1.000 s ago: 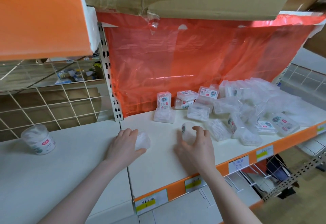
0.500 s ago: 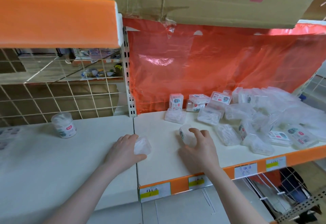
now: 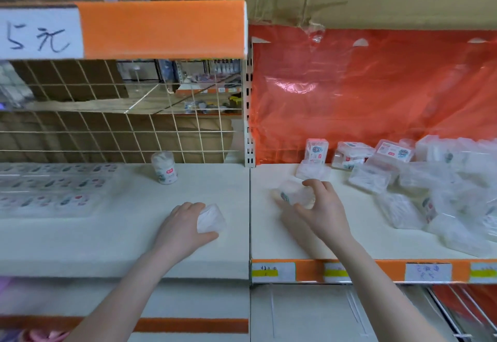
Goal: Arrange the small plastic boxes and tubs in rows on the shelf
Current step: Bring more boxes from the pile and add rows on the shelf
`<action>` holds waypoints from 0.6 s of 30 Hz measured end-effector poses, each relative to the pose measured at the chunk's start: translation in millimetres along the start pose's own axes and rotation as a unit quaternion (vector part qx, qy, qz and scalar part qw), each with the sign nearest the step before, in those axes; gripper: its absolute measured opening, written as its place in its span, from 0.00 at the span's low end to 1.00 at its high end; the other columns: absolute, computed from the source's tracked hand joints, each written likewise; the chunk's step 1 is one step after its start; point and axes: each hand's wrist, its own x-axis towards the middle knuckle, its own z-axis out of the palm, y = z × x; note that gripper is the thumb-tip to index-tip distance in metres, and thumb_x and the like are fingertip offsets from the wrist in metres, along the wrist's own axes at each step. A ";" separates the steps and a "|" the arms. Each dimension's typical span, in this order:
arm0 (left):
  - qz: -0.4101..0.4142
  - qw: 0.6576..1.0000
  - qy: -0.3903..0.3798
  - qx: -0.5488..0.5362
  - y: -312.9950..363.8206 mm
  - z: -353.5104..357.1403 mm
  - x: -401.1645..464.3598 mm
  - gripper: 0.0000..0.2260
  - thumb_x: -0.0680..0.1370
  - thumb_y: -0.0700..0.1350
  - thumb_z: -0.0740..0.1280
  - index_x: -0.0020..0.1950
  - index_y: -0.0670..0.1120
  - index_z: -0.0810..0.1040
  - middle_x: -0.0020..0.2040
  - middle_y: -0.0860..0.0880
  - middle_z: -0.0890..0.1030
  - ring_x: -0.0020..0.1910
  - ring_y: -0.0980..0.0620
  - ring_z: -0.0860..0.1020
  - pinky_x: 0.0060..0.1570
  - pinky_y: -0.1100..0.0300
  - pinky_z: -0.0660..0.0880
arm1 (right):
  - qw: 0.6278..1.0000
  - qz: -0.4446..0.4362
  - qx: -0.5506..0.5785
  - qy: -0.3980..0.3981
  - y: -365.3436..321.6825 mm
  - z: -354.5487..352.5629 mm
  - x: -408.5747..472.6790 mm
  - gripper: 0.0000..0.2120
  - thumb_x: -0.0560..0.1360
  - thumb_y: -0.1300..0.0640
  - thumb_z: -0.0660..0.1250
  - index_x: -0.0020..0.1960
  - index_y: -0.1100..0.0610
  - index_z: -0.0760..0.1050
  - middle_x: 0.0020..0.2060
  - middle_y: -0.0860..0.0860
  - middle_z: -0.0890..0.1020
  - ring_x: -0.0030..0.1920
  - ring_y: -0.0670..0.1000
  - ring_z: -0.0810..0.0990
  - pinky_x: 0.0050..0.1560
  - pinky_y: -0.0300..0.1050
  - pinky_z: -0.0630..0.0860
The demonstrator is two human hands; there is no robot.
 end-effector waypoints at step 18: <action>0.020 0.999 0.033 -0.004 -127.3 -75.4 -7.1 0.31 0.71 0.58 0.69 0.71 0.51 0.65 0.66 0.52 0.70 0.65 0.50 0.68 0.56 0.61 0.64 | 0.991 -0.054 -0.081 -0.087 -146.3 108.6 33.6 0.24 0.68 0.53 0.68 0.64 0.53 0.70 0.56 0.52 0.77 0.55 0.54 0.74 0.47 0.42 0.67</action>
